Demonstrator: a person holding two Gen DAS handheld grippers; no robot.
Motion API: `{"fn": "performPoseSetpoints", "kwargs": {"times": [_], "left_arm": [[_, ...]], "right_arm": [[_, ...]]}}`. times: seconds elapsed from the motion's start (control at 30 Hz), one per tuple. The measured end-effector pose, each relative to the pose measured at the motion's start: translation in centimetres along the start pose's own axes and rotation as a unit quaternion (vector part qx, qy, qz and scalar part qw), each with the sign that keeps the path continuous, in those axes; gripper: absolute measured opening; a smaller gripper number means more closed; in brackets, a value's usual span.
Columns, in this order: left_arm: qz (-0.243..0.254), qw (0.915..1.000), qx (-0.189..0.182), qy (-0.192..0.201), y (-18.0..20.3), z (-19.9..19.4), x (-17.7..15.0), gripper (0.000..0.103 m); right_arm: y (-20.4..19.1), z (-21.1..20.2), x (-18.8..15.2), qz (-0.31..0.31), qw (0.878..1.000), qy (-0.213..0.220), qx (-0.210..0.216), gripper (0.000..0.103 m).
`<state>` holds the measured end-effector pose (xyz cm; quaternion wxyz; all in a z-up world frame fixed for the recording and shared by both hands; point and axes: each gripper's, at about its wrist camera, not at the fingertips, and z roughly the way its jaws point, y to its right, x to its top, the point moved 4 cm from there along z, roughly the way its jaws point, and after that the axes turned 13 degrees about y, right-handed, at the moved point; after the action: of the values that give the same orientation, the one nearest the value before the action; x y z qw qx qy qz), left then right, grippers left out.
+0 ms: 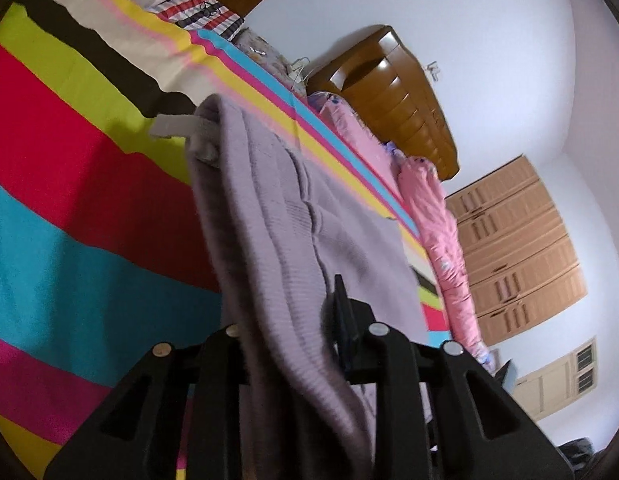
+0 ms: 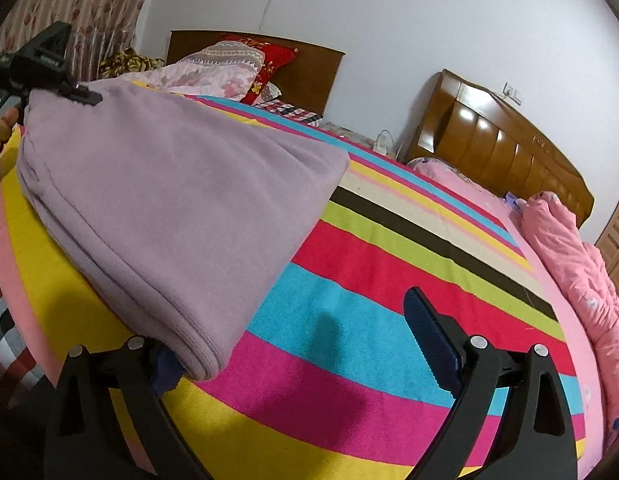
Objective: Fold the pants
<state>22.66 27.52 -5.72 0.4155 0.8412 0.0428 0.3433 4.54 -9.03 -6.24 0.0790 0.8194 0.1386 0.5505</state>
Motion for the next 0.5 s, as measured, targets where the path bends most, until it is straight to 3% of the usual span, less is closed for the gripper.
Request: {"fn": "performPoseSetpoints", "kwargs": {"times": [0.03, 0.1, 0.17, 0.23, 0.27, 0.3, 0.37, 0.43, 0.5], "left_arm": [[0.002, 1.0, 0.009, 0.002, -0.4, -0.5, -0.1, 0.036], [0.003, 0.9977, 0.064, 0.024, -0.4, -1.7, 0.4, 0.07], [0.003, 0.9865, 0.139, 0.087, -0.8, -5.2, 1.2, 0.07], [0.004, 0.9663, 0.204, 0.157, 0.2, -9.6, 1.4, 0.069], [0.013, 0.9651, 0.193, 0.176, 1.4, -10.7, 1.3, 0.069], [0.032, 0.9731, 0.145, 0.176, 4.1, -11.0, 0.8, 0.069], [0.07, 0.9818, 0.095, 0.149, 8.3, -9.6, -0.3, 0.071], [0.12, 0.9835, 0.08, 0.109, 11.4, -6.7, -1.6, 0.072], [0.171, 0.978, 0.093, 0.075, 13.4, -3.2, -3.1, 0.072]], "right_arm": [[0.0, -0.1, -0.1, 0.005, 1.0, 0.0, 0.002, 0.092], [0.2, -0.2, -0.1, 0.02, 1.0, -0.005, 0.019, 0.092], [0.7, -1.1, -0.1, 0.036, 0.997, -0.005, 0.067, 0.092], [1.2, -2.9, -0.1, 0.033, 0.991, 0.003, 0.127, 0.092], [1.7, -3.8, 0.1, 0.05, 0.984, 0.014, 0.172, 0.092], [2.4, -4.5, 0.6, 0.076, 0.974, 0.022, 0.212, 0.092], [4.1, -4.4, 2.7, 0.121, 0.957, 0.037, 0.259, 0.092], [4.7, -2.3, 5.6, 0.129, 0.946, 0.041, 0.295, 0.093], [4.0, 1.7, 8.4, 0.109, 0.933, 0.029, 0.341, 0.093]]}}
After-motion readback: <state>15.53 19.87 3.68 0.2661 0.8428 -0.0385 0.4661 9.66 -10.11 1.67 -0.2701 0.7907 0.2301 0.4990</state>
